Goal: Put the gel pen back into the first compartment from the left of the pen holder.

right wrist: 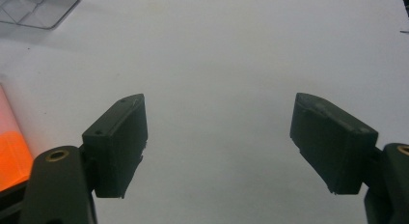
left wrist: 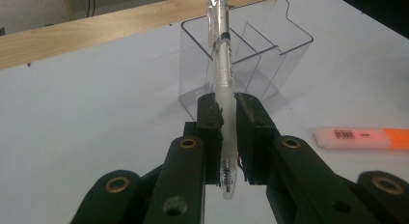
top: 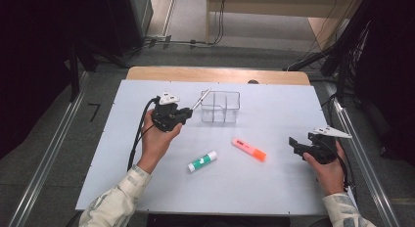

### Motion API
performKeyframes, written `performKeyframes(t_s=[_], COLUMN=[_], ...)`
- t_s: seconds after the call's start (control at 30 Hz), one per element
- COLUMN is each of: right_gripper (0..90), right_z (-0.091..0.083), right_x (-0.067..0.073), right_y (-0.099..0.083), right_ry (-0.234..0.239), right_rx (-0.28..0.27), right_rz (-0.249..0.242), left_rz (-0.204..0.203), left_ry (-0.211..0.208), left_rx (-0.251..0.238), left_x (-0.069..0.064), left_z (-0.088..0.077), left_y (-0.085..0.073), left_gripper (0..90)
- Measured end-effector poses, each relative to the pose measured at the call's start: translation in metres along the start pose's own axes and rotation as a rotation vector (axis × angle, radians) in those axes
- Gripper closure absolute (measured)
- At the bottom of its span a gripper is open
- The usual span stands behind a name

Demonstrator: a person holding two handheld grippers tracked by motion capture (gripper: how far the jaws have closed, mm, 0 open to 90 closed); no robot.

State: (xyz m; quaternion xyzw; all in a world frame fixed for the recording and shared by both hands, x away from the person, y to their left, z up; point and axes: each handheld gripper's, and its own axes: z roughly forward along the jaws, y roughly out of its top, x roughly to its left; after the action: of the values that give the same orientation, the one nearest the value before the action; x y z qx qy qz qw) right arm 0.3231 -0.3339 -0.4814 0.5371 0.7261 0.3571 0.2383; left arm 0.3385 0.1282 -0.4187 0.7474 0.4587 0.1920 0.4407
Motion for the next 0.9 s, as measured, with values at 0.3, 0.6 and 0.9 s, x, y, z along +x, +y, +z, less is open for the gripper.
performKeyframes(t_s=[0.3, 0.6, 0.9], right_gripper=[19.5, 19.5, 19.4], right_z=[0.0003, 0.0009, 0.0010], right_x=[0.0002, 0.0000, 0.0001], right_y=[0.0000, -0.0001, -0.0001], right_ry=[-0.001, 0.002, 0.002], right_rx=[0.001, 0.002, 0.004], right_rz=[-0.001, -0.002, -0.002], left_rz=[-0.009, -0.008, -0.010], left_ry=[-0.003, -0.003, -0.001], left_rx=[-0.012, -0.015, -0.019], left_x=[0.0012, 0.0009, 0.0017], left_z=[-0.0022, -0.0023, -0.0036], left_y=[0.0007, 0.0008, 0.0015], left_gripper=[81.3, 81.3, 81.3])
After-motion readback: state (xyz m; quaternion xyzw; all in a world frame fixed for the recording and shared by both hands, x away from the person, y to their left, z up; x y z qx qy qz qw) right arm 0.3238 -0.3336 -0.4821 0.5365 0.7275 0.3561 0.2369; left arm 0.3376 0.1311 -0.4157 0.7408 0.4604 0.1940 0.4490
